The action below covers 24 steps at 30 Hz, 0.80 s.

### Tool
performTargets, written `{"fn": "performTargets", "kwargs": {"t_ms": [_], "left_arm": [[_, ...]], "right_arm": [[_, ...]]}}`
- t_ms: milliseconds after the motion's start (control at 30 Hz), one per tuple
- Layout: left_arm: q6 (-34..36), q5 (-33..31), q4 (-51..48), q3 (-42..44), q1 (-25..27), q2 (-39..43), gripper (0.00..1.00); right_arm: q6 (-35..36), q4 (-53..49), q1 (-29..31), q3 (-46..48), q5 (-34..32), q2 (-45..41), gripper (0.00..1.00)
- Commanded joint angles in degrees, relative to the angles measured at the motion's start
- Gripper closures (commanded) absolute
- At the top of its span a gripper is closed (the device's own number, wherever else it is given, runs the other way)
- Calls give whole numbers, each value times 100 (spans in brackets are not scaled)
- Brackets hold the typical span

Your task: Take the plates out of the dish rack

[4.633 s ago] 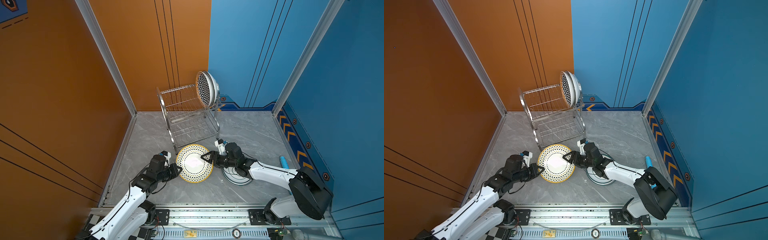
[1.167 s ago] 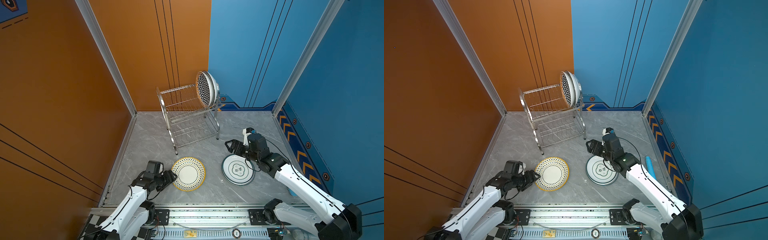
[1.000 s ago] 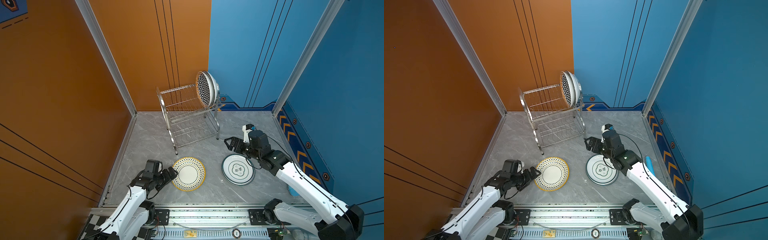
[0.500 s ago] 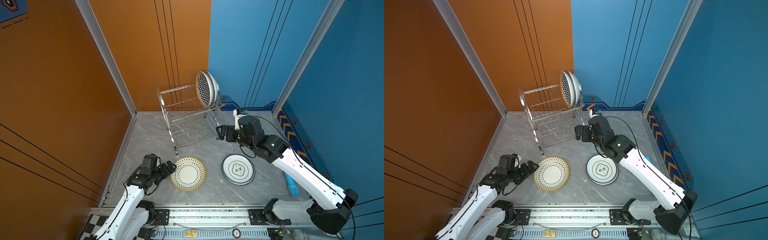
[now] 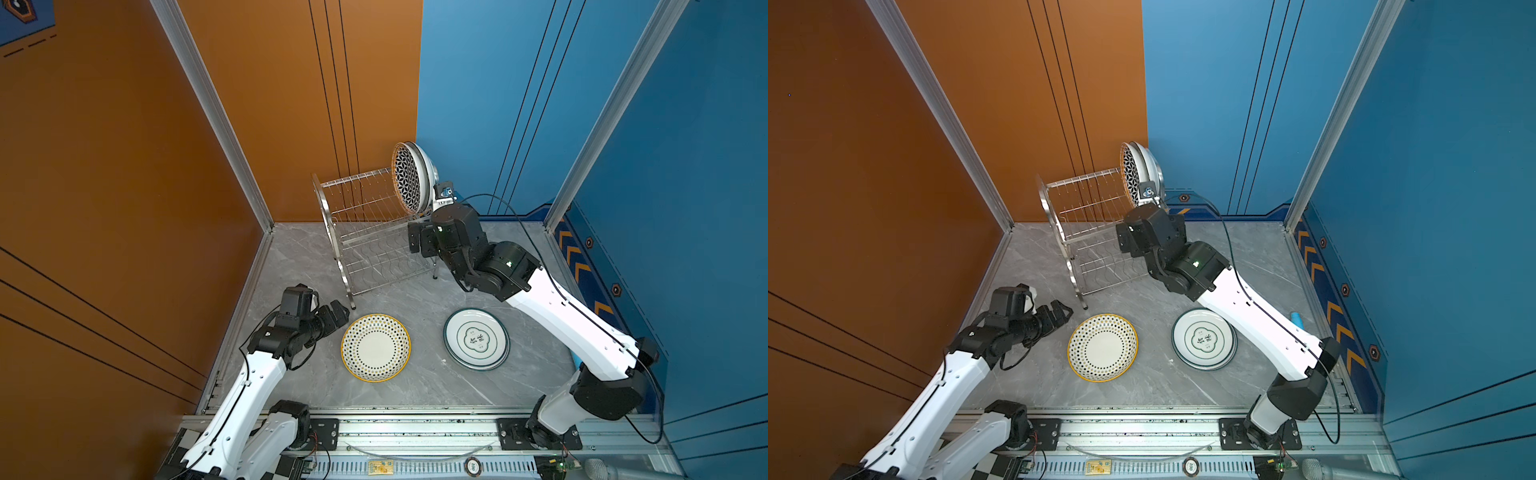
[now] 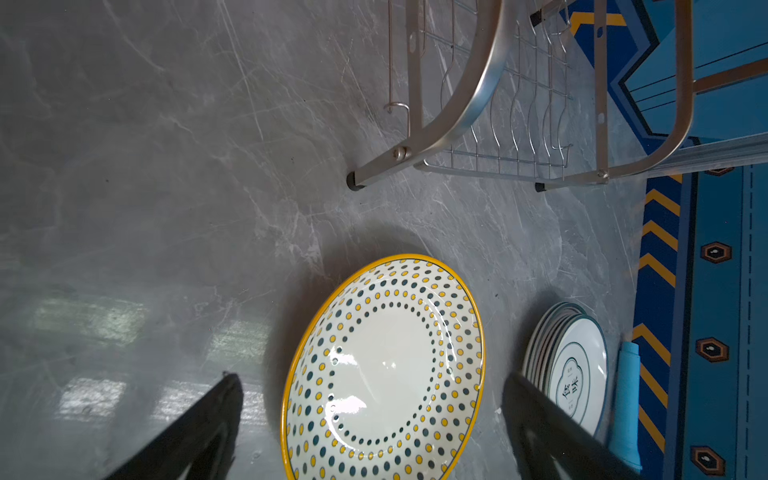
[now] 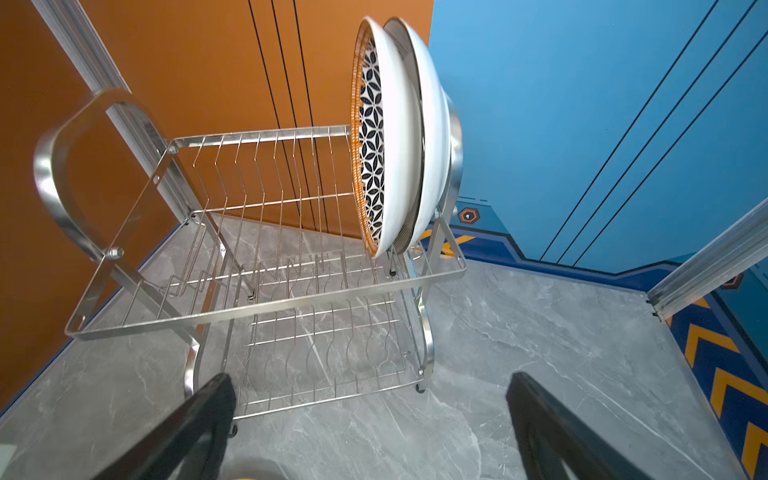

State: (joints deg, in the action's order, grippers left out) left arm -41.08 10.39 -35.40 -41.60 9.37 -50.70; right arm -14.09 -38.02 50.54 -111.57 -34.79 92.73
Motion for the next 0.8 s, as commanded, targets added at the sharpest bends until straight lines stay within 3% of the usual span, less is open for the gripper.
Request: {"fn": "performTargets", "kwargs": {"t_ms": [0, 467, 767], "left_arm": [[182, -325, -299, -305, -51, -3, 2], [40, -471, -737, -770, -67, 151, 2], [169, -310, -888, -940, -101, 245, 2]], "right_arm": [[363, 378, -168, -396, -157, 267, 0], [209, 388, -545, -2301, 654, 1656, 1], [45, 636, -705, -2569, 742, 1995, 3]]}}
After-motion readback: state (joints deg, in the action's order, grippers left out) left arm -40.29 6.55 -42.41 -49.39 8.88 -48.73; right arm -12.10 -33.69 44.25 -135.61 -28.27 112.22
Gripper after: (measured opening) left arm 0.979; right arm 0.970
